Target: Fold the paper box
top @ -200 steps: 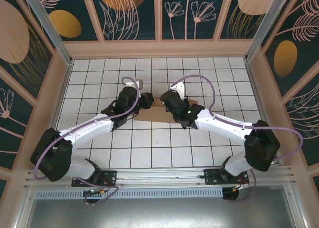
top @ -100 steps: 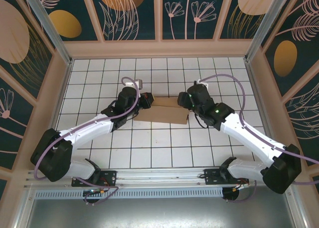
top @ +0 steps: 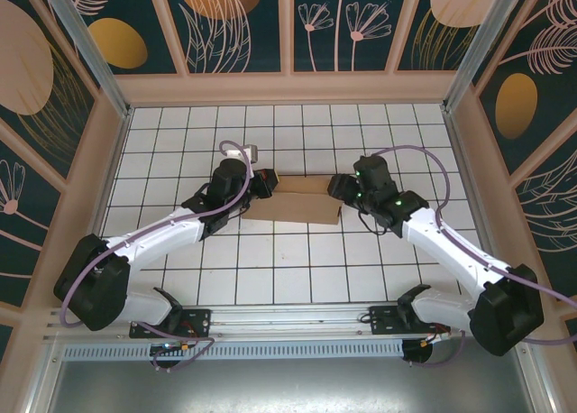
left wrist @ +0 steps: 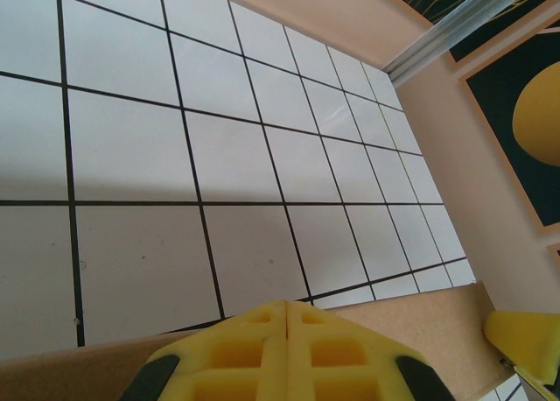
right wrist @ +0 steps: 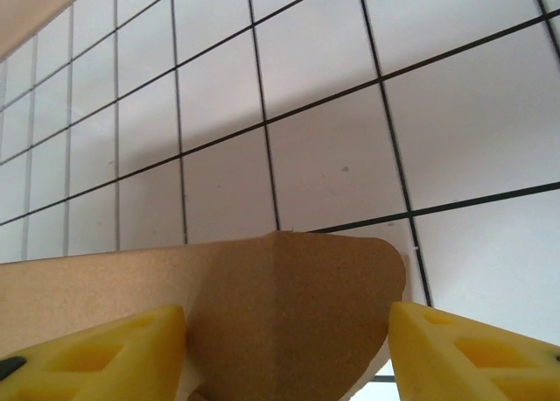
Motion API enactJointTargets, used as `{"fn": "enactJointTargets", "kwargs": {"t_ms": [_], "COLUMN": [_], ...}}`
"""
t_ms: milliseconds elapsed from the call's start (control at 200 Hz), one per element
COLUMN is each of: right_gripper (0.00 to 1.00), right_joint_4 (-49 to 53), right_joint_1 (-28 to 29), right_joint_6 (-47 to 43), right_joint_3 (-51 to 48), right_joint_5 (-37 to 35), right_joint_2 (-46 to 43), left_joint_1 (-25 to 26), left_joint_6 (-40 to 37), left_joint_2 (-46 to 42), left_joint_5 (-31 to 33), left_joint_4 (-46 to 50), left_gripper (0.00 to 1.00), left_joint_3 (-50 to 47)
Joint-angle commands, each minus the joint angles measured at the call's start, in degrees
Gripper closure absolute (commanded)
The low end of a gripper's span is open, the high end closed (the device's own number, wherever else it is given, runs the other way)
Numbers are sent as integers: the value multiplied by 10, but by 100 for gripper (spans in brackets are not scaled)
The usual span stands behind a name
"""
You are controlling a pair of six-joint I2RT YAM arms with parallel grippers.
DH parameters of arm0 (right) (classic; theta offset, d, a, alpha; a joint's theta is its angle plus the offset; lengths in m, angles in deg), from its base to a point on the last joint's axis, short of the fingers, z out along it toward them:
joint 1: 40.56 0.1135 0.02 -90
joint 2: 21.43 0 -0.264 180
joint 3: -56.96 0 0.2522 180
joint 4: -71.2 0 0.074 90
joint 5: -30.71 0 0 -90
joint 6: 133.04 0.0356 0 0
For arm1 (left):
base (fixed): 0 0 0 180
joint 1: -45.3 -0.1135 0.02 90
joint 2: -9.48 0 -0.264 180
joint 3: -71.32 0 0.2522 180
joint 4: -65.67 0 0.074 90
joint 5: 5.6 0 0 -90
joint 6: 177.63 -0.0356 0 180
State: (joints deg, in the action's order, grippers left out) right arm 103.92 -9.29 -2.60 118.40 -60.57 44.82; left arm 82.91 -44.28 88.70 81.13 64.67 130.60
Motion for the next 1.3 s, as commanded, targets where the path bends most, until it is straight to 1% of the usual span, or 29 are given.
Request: {"fn": "enactJointTargets", "kwargs": {"t_ms": [0, 60, 160, 250, 310, 350, 405, 480, 515, 560, 606, 636, 676, 696, 806, 921, 996, 1121, 1296], "right_gripper": [40, 44, 57, 66, 68, 67, 58, 44, 40, 38, 38, 39, 43, 45, 54, 62, 67, 75, 77], "right_joint_4": [-47, -78, -126, -136, -123, -105, -62, 15, 43, 71, 84, 86, 84, 80, 41, 18, 10, -8, -11], "right_joint_1": [-21, -23, -33, -54, -73, -85, -92, -75, -63, -46, -26, -12, -3, 12, 60, 96, 103, 106, 113], "right_joint_6": [29, 46, 77, 79, 69, 54, 18, -51, -81, -108, -132, -146, -160, -164, -182, -188, -180, -160, -153], "right_joint_3": [-30, -46, -77, -94, -95, -88, -64, -9, 18, 47, 67, 82, 95, 100, 116, 126, 135, 136, 126], "right_joint_5": [81, 124, 187, 209, 212, 202, 163, 56, 10, -56, -108, -125, -141, -143, -131, -129, -122, -127, -135], "right_joint_2": [-10, -13, -12, -13, -20, -27, -38, -38, -33, -26, -22, -19, -15, -13, 7, 56, 88, 112, 128], "left_joint_1": [-3, -2, -2, -2, -3, -2, -3, -2, -2, -2, -2, -3, -3, -3, -2, -3, -2, -3, -3], "left_joint_6": [-11, -9, -7, -4, -2, 1, 5, 7, 7, 5, 3, 2, 3, 2, 2, 0, -1, -1, 4], "left_joint_2": [12, 15, 23, 28, 29, 29, 27, 26, 27, 29, 31, 32, 34, 36, 39, 38, 37, 36, 32], "left_joint_5": [-15, -22, -34, -42, -44, -43, -42, -39, -40, -40, -41, -42, -44, -44, -46, -45, -44, -46, -51], "left_joint_4": [43, 37, 29, 21, 20, 20, 20, 23, 26, 30, 32, 33, 33, 34, 37, 40, 43, 46, 42], "left_gripper": [100, 100, 100, 100, 100, 100, 100, 100, 100, 100, 100, 100, 100, 100, 100, 100, 100, 100, 100], "left_joint_3": [-19, -21, -22, -26, -29, -30, -32, -30, -28, -22, -18, -16, -14, -12, -7, -5, -4, -2, -5]}}
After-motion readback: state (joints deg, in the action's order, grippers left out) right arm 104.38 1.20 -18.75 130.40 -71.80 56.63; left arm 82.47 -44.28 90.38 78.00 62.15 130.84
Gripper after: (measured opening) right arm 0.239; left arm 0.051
